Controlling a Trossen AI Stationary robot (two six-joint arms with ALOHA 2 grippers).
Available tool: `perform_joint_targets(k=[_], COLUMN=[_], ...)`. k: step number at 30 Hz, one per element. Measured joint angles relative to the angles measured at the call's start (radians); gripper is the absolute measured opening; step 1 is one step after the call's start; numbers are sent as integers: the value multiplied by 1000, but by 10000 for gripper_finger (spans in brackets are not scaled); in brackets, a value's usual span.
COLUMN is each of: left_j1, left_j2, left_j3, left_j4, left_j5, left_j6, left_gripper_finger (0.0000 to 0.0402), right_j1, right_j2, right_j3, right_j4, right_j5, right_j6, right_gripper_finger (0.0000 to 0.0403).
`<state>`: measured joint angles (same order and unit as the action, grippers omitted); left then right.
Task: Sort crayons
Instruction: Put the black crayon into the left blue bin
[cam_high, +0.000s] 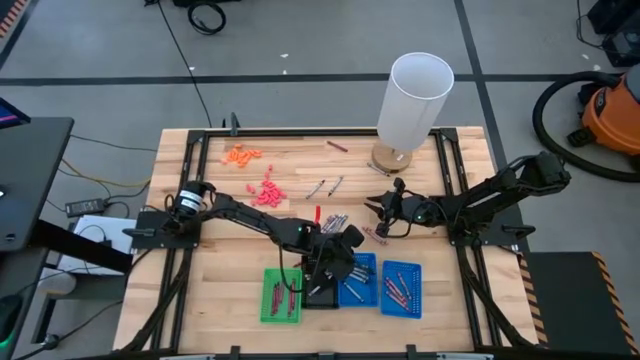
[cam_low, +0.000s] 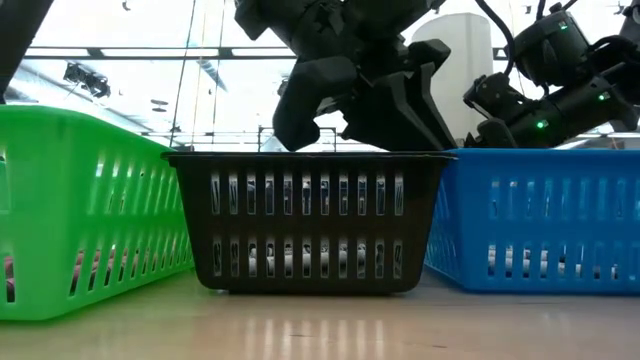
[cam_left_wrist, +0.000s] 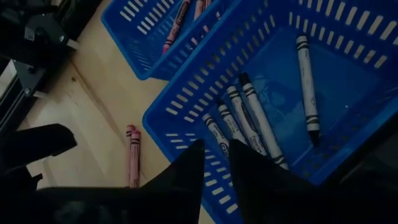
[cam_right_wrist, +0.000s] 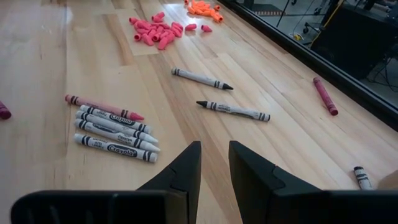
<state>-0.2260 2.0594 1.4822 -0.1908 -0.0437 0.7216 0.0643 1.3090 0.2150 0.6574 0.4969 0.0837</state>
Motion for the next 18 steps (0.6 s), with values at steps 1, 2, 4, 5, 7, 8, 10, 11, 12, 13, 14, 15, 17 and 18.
perform_joint_targets(k=[1, 2, 4, 5, 7, 8, 10, 11, 12, 13, 14, 15, 17, 18], left_j1=[0, 0, 0, 0, 0, 0, 0, 0, 0, 0, 0, 0, 0, 0], left_j2=[0, 0, 0, 0, 0, 0, -1, -1, -1, -1, -1, -4, -8, -12], left_j3=[0, 0, 0, 0, 0, 0, 0, 0, 0, 0, 0, 0, 0, 0], left_j4=[-1, -2, -1, -1, -2, -1, -2, -3, -7, -11, -15, -22, -33, -35], left_j5=[-1, -6, -14, -22, -46, -52, -67, -68, -72, -76, -80, -85, -96, -107], left_j6=[0, 0, 0, 0, -1, 0, 0, 0, -1, -1, -1, -1, 0, -1], left_gripper_finger=[88, 90, 93, 93, 93, 94, 94, 94, 94, 94, 94, 94, 94, 94], right_j1=[0, 0, 0, 0, 0, 0, 0, 0, 0, 0, 0, 0, 0, 0], right_j2=[0, 0, 0, 0, 0, 0, 0, 0, 0, 0, 0, 0, 0, 0], right_j3=[0, 0, 0, 0, 0, 0, 0, 0, 0, 0, 0, 0, 0, 0], right_j4=[0, 0, 0, 0, 0, 0, 0, 0, 0, 0, 0, 0, 0, 0], right_j5=[0, 0, 0, 0, 0, 0, 0, 0, 0, 0, -1, -1, -1, -1], right_j6=[0, 0, 0, 0, 0, 0, 0, 0, 0, 0, 0, 0, 0, 0], right_gripper_finger=[91, 91, 91, 91, 91, 91, 91, 91, 91, 91, 91, 91, 91, 91])
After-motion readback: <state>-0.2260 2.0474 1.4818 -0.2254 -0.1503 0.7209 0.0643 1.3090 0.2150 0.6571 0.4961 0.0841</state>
